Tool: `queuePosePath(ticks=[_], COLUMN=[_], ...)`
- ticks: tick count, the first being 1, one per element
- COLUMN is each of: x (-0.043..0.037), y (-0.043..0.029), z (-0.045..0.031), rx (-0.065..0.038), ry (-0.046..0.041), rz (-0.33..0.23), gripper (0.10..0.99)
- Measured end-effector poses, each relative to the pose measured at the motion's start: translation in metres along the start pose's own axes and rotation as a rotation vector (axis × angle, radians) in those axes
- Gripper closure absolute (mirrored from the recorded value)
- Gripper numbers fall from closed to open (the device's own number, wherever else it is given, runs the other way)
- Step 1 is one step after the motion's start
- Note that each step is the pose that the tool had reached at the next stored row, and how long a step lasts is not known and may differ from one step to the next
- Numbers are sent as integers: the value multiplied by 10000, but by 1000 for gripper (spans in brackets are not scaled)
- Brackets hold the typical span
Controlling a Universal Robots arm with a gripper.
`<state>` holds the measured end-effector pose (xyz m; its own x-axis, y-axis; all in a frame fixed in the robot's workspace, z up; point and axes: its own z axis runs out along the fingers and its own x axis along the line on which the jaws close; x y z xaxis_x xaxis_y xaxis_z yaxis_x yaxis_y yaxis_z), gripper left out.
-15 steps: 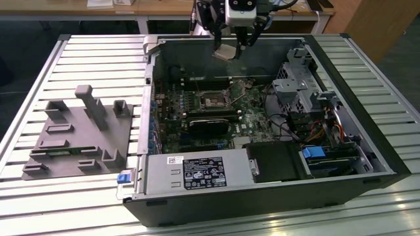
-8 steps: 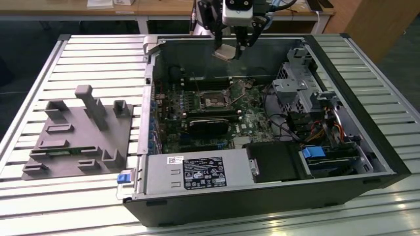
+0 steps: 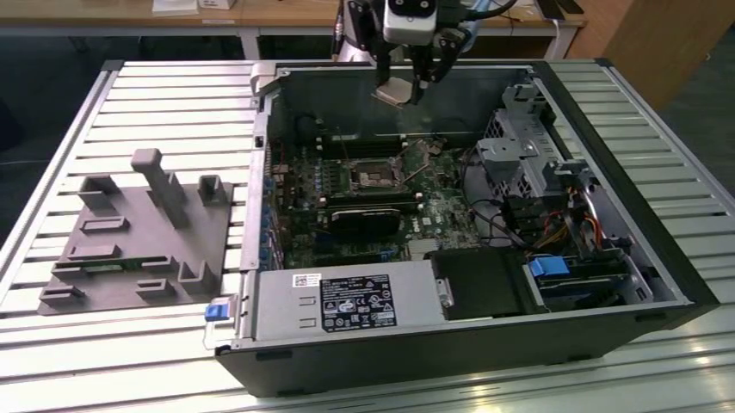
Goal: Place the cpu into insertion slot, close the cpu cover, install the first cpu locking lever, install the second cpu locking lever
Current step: 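Place the cpu into insertion slot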
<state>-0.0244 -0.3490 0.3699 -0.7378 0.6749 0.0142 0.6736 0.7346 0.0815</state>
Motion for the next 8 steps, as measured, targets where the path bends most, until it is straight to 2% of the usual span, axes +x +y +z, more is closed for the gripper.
queuePosePath(ticks=[8], x=[9], y=[10], z=[3], rx=[16], ry=[-66], rz=[542], gripper=[545])
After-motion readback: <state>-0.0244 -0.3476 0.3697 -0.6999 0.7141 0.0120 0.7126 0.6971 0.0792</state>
